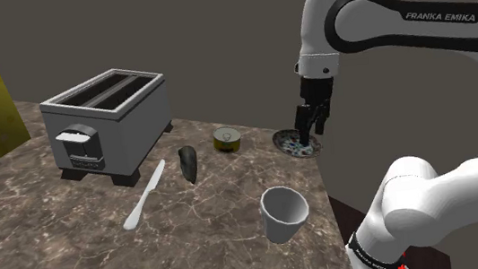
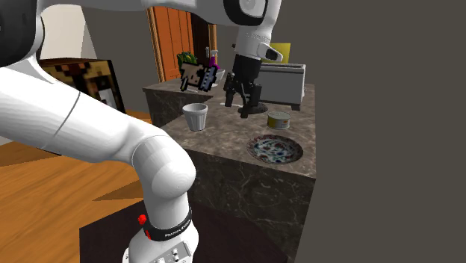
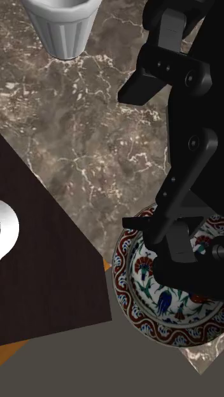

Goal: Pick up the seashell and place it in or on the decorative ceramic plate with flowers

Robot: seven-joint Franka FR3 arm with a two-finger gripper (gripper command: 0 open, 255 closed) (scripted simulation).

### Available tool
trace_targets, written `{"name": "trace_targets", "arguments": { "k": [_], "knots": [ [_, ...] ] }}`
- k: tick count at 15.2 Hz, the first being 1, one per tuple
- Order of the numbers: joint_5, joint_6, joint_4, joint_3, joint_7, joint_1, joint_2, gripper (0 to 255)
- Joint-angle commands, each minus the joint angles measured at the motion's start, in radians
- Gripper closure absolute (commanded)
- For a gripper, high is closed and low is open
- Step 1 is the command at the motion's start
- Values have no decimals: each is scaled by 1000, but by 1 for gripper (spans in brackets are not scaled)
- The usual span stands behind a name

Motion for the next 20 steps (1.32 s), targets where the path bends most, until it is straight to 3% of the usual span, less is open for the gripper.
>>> {"name": "trace_targets", "arguments": {
  "k": [1,11,20],
  "knots": [
    [0,0,0,0,0,0,0,0],
    [123,276,64,205,330,6,222,0],
    [87,478,248,357,636,-24,513,0]
  ]
}}
